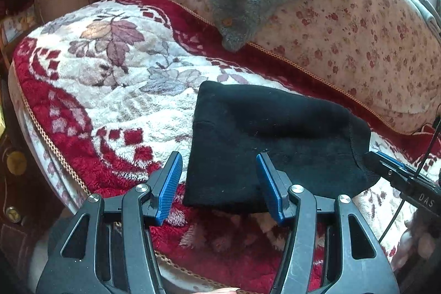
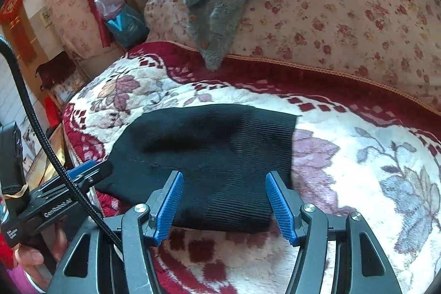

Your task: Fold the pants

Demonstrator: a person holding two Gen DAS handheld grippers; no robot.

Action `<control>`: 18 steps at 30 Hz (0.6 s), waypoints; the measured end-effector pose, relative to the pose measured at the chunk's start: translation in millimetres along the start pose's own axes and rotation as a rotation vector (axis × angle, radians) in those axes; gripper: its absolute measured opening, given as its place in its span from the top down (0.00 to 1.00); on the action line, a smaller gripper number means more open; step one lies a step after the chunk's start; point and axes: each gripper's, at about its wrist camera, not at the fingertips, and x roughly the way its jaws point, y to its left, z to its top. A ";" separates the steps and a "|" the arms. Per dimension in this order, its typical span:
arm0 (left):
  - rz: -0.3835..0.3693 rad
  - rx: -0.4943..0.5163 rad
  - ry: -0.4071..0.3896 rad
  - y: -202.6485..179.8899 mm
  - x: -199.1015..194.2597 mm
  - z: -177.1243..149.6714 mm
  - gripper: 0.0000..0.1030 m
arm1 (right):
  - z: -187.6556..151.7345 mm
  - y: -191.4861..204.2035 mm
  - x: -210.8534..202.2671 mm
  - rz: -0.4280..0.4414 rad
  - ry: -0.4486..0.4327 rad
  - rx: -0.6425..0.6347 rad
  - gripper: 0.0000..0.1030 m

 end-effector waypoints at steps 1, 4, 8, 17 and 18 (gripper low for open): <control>0.002 -0.004 0.004 0.5 0.7 -0.3 0.46 | -0.2 -1.9 -0.3 -0.002 0.000 0.008 0.41; 0.001 -0.008 0.011 0.0 2.1 -0.7 0.46 | 0.1 -3.7 -1.1 -0.001 -0.002 0.021 0.41; 0.002 0.000 0.005 -4.0 0.7 -0.9 0.46 | 0.2 -1.0 -1.6 -0.008 -0.001 0.002 0.38; 0.011 0.045 -0.025 -15.4 -5.7 -0.5 0.46 | 0.8 12.1 -2.1 0.004 -0.004 -0.012 0.37; 0.013 0.048 -0.029 -15.8 -6.3 -0.2 0.46 | 1.4 13.9 -2.9 0.008 -0.007 -0.014 0.37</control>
